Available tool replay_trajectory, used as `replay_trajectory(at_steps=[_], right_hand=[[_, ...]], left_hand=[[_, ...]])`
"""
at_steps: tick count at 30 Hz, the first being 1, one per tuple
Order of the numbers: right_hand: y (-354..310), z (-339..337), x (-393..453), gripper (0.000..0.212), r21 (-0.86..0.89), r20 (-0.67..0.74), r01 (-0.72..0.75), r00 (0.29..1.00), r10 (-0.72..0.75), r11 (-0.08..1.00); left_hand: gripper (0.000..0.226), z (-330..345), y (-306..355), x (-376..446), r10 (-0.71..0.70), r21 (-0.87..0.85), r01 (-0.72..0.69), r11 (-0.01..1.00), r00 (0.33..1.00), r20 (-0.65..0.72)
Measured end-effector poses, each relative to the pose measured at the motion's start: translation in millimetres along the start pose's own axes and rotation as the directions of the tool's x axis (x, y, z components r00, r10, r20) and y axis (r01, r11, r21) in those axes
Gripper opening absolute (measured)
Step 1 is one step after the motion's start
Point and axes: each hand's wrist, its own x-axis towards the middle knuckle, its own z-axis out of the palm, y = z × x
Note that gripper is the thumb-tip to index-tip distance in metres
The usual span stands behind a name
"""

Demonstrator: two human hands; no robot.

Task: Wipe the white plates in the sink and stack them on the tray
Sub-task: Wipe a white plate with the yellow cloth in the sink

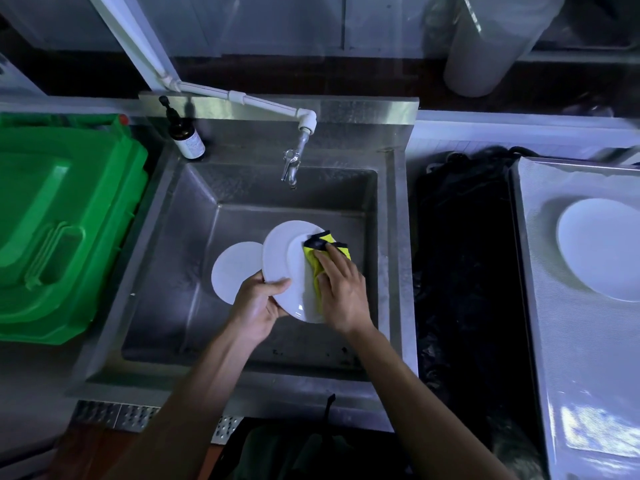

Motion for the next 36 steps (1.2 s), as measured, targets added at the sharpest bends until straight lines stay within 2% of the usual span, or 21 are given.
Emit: replay_trajectory(at_steps=[2,10,16,22,27,32,36], right_hand=[[-4.9,4.9,-4.5,0.044,0.0,0.016,-0.006,1.0,0.006,1.0],[-34.0,18.8,-13.1,0.048,0.047,-0.011,-0.081,0.997,0.082,0.996],[-51.4,30.6,-24.8,0.047,0.097,-0.067,-0.031,0.997,0.038,0.995],[-41.3,31.7,-27.9,0.045,0.109,-0.097,0.018,0.995,-0.007,0.994],[-24.0,28.3,-26.6,0.044,0.195,-0.083,-0.054,0.994,0.071,0.979],[-8.7,20.9,-20.2,0.042,0.375,-0.136,-0.005,0.989,0.061,0.927],[-2.8,15.8,-9.6,0.047,0.442,-0.069,-0.093,0.988,0.137,0.892]], left_hand=[[0.034,2.9,0.0,0.9,0.007,-0.006,-0.007,1.0,1.0,-0.022],[0.035,12.3,-2.1,0.6,-0.006,-0.099,-0.004,0.995,0.995,-0.1],[0.037,16.8,-3.4,4.5,0.002,-0.251,-0.035,0.967,0.992,-0.129],[0.039,13.2,0.2,1.5,-0.021,-0.278,-0.018,0.96,0.99,-0.137],[0.039,7.3,-3.8,-3.4,-0.02,-0.288,-0.02,0.957,0.99,-0.138],[0.031,-8.6,-8.2,1.4,-0.006,-0.33,-0.036,0.943,0.992,-0.125],[0.03,-22.3,-2.4,5.0,0.009,-0.325,-0.028,0.945,0.998,-0.06]])
